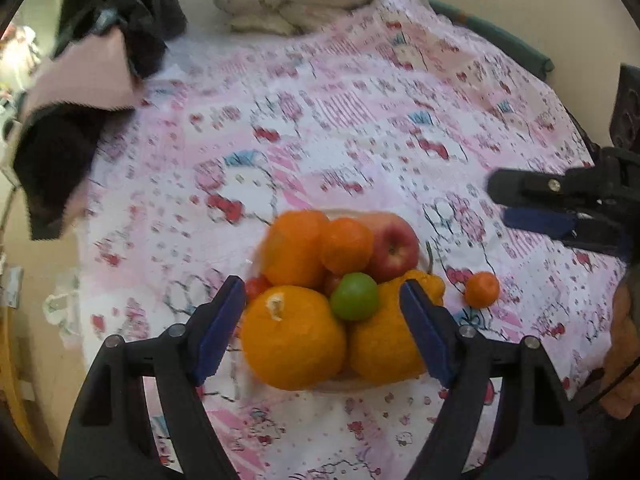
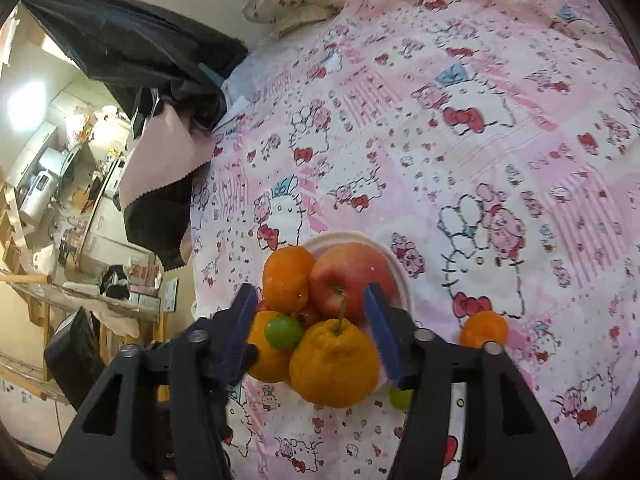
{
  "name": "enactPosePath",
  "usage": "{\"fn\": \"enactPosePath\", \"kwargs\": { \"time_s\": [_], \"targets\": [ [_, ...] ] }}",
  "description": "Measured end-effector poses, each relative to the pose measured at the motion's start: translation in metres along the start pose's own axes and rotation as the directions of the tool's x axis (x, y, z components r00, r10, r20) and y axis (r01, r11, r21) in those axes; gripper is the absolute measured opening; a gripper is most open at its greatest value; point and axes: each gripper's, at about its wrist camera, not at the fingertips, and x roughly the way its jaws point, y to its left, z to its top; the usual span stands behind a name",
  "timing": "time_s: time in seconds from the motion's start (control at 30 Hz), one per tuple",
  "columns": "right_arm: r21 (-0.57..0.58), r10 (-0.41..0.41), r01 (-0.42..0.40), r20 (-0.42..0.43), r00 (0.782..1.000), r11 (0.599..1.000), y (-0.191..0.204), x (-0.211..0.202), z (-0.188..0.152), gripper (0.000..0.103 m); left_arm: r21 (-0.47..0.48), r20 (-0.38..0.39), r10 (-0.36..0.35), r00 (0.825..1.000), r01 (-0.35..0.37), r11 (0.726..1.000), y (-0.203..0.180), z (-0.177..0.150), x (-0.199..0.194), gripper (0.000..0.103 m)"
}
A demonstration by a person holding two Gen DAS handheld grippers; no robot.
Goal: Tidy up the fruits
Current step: 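Grasp the second mandarin with the right tool while the left tool grasps the second lime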
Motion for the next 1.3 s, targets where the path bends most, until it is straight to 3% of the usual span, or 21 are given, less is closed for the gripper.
{"fn": "enactPosePath", "kwargs": {
  "time_s": [0.1, 0.23, 0.4, 0.57, 0.73, 0.97, 1.13, 1.2, 1.23, 1.3],
  "targets": [
    [0.019, -0.01, 0.01, 0.015, 1.0, 1.0, -0.005, -0.01, -0.005, 0.072, -0.012, 0.062, 0.039, 0.997, -0.038, 0.999, 0.003, 0.0, -0.019, 0.077],
    [0.032, -0.044, 0.044, 0.008, 0.999, 0.999, -0.014, -0.019, -0.014, 0.072, -0.021, 0.086, 0.057, 0.995, -0.055, 0.998, 0.007, -0.003, -0.034, 0.077],
    [0.073, -0.124, 0.126, -0.035, 0.992, 0.989, -0.036, -0.021, -0.03, 0.072, -0.08, 0.065, 0.084, 0.994, -0.079, 0.994, 0.019, -0.016, -0.042, 0.077],
    [0.123, -0.269, 0.28, -0.099, 0.958, 0.952, -0.072, -0.007, -0.034, 0.072, -0.151, 0.059, 0.089, 0.994, -0.079, 0.985, 0.027, -0.037, -0.05, 0.077],
    [0.192, -0.281, 0.312, -0.173, 0.944, 0.93, -0.102, 0.016, -0.034, 0.072, -0.225, 0.017, 0.111, 0.994, -0.104, 0.969, 0.029, -0.059, -0.055, 0.077],
    [0.091, -0.377, 0.404, -0.222, 0.899, 0.91, -0.105, 0.049, -0.029, 0.07, -0.238, -0.027, 0.116, 0.993, -0.12, 0.964, 0.025, -0.077, -0.051, 0.077],
    [0.007, -0.441, 0.455, -0.234, 0.866, 0.89, -0.101, 0.064, -0.031, 0.063, -0.235, -0.056, 0.095, 0.994, -0.105, 0.966, 0.023, -0.078, -0.042, 0.077],
    [-0.005, -0.454, 0.465, -0.229, 0.861, 0.885, -0.1, 0.067, -0.032, 0.059, -0.23, -0.063, 0.086, 0.994, -0.098, 0.968, 0.021, -0.079, -0.039, 0.077],
    [-0.011, -0.454, 0.464, -0.228, 0.862, 0.886, -0.1, 0.068, -0.032, 0.049, -0.223, -0.067, 0.086, 0.994, -0.099, 0.97, 0.019, -0.079, -0.037, 0.077],
    [-0.026, -0.455, 0.462, -0.223, 0.862, 0.887, -0.098, 0.067, -0.032, 0.048, -0.21, -0.076, 0.074, 0.994, -0.088, 0.974, 0.015, -0.079, -0.033, 0.077]
  ]
}}
